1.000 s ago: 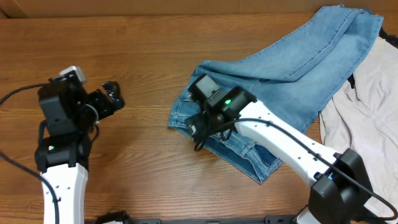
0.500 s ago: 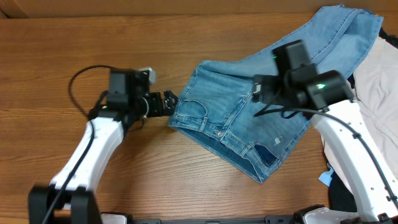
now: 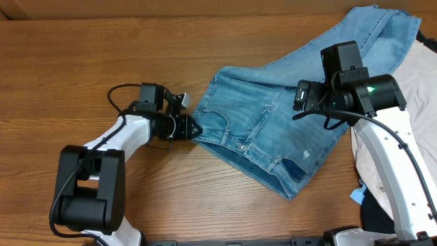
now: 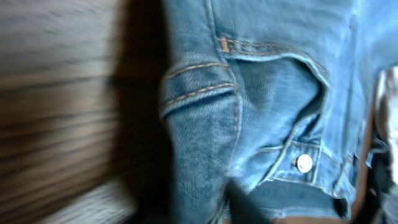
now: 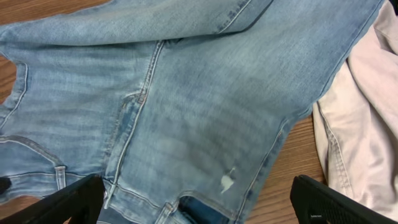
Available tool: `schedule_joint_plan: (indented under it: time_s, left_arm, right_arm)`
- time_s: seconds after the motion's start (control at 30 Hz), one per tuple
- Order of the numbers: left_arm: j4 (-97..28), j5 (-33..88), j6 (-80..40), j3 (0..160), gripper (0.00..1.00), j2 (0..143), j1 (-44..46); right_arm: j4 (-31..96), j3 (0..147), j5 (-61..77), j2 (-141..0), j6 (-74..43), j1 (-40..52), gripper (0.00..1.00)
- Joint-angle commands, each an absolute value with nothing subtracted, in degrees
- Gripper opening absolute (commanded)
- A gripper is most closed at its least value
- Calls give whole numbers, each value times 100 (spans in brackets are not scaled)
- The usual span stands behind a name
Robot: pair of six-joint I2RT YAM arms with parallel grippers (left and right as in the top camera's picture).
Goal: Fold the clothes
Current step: 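Grasp the jeans waistband with the left gripper and pull it left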
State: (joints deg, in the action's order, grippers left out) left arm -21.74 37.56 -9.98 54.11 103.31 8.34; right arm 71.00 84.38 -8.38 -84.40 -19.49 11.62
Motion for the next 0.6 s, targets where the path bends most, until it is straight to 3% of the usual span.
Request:
schedule_joint_plan:
  time_s: [0.0,0.13,0.33,0.47,0.5,0.53,0.57]
  left_arm:
    - [-2204,4169,-873,5540,5,10328,843]
    - [-2294,3629,-923,5660,4,9885,316]
    - [-2427,2602,-921,6361,4,9113,-1179]
    - [-2397,2552,-1022,7295,5,9144,-2088]
    - [-2397,2563,-1100,7487,30,9155,-2248]
    - [-2397,2580,-1192,7636,78,9159,-2366]
    - [-2425,2646,-1247,7758,100,9159,-2451]
  right_arm:
    - [7091,8556,-895,-8390,-2003,1122,100]
    - [7142,8556,-895,-8390,-2003,1120,100]
    - [7155,8554,-895,-8390,-2003,1122,100]
    - [7131,8554,-893,-8392,-2003,1122,100]
    - [7131,8554,-893,-8392,-2003,1122,100]
    - [7133,8554,-893,-8392,-2003,1122,100]
    - [7133,8554,-893,-8392,-2003,1122,100]
